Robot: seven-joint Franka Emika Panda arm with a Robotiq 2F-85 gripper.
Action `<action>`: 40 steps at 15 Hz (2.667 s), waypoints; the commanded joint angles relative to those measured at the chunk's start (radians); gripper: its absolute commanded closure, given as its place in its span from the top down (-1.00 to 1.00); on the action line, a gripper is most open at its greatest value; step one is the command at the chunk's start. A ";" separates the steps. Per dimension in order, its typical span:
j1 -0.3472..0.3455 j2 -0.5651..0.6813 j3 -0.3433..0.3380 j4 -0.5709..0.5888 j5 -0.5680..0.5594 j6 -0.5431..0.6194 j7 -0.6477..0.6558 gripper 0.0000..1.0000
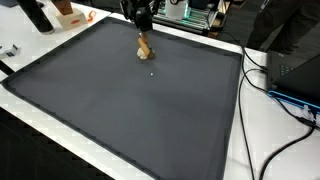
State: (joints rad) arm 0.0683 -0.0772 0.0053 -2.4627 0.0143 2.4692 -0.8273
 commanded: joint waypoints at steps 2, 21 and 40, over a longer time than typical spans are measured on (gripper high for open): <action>0.007 0.048 0.011 0.029 0.031 -0.064 -0.039 -0.51; -0.015 0.079 0.028 0.048 -0.203 -0.022 0.276 -0.51; -0.042 0.074 0.015 0.036 -0.372 0.054 0.487 -0.51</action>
State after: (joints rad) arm 0.0361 -0.0033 0.0268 -2.4091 -0.3244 2.5030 -0.3643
